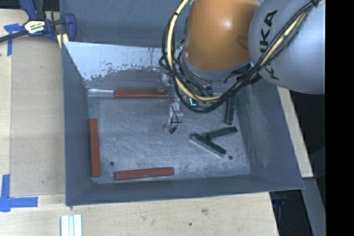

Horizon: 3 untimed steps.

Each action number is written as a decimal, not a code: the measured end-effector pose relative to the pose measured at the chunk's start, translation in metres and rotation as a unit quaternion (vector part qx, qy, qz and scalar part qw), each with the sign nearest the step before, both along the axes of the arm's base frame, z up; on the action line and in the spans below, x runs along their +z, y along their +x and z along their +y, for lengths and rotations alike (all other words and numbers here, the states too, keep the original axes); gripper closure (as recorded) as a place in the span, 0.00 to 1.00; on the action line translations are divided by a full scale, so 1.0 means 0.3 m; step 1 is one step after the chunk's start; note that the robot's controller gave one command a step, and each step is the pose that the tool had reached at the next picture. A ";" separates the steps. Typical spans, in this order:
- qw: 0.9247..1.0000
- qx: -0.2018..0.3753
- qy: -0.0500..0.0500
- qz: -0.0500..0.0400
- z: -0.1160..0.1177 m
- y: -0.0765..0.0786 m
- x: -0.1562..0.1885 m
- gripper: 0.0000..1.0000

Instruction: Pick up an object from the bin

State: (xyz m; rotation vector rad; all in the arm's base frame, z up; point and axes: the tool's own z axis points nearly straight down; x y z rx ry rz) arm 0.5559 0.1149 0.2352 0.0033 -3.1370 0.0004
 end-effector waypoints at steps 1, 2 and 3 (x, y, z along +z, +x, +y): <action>1.000 0.005 0.000 0.002 0.067 -0.194 -0.335 0.00; 0.999 0.034 0.000 -0.006 -0.096 -0.239 -0.554 0.00; 1.000 0.012 0.000 -0.007 -0.131 -0.134 -0.364 0.00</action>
Offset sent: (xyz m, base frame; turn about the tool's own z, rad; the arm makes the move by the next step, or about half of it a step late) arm -0.0550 0.0196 -0.0959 -0.0062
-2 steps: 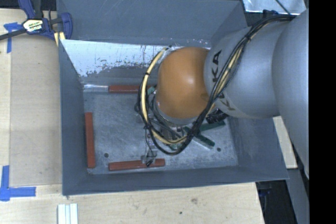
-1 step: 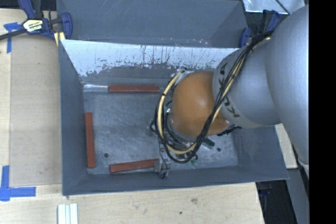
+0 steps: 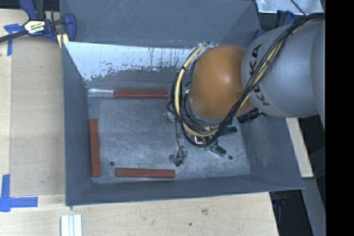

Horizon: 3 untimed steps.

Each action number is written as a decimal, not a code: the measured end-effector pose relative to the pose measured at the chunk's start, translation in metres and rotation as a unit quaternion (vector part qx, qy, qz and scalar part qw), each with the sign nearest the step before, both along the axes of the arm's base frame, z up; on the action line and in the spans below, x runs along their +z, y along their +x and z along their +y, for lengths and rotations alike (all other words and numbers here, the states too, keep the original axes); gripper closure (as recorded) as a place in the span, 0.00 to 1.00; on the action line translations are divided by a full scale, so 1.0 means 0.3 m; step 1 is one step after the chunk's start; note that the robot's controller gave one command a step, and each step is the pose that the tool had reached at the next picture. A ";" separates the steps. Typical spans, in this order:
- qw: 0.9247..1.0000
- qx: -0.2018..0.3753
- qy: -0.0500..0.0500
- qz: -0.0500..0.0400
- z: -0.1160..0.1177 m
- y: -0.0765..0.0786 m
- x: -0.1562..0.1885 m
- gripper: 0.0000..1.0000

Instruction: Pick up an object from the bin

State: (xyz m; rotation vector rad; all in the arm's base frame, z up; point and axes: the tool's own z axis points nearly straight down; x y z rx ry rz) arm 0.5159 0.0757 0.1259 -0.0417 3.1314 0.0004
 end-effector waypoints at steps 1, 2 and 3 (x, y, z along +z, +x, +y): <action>0.999 -0.039 -0.001 0.002 -0.189 0.017 0.052 0.00; 0.993 0.114 -0.002 0.006 -0.385 0.059 -0.191 0.00; 0.993 0.115 -0.001 0.003 -0.377 0.064 -0.183 1.00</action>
Offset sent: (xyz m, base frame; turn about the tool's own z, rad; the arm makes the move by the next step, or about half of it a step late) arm 0.0036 -0.0526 0.0146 0.0713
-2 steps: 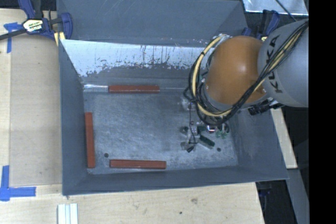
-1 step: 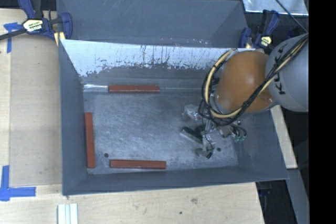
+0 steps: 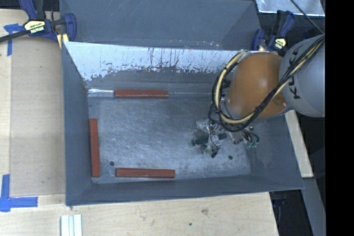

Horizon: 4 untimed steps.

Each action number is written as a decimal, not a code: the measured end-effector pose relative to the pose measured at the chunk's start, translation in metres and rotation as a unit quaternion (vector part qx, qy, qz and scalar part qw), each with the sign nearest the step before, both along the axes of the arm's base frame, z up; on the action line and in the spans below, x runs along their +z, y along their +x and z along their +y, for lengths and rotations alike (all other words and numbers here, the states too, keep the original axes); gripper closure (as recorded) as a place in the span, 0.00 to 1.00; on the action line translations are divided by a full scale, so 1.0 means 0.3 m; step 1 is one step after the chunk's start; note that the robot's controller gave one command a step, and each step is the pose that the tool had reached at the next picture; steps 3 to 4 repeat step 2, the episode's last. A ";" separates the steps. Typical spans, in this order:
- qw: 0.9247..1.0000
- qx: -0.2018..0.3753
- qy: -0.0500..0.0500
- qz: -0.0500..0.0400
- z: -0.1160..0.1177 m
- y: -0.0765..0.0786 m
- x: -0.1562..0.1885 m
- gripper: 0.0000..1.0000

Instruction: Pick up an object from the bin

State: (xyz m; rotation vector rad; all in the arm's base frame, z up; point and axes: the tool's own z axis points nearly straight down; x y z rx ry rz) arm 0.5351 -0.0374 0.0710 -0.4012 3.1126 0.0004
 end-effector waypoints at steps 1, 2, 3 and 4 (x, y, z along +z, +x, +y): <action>1.000 -0.014 0.000 -0.004 0.085 -0.062 0.427 1.00; 0.989 0.150 -0.001 -0.002 0.057 -0.130 0.637 1.00; 0.989 0.150 -0.001 -0.002 0.057 -0.130 0.637 1.00; 0.989 0.150 -0.001 -0.002 0.057 -0.130 0.637 1.00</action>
Offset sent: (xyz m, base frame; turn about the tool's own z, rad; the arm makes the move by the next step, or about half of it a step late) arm -0.0208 0.0254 0.1234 0.0275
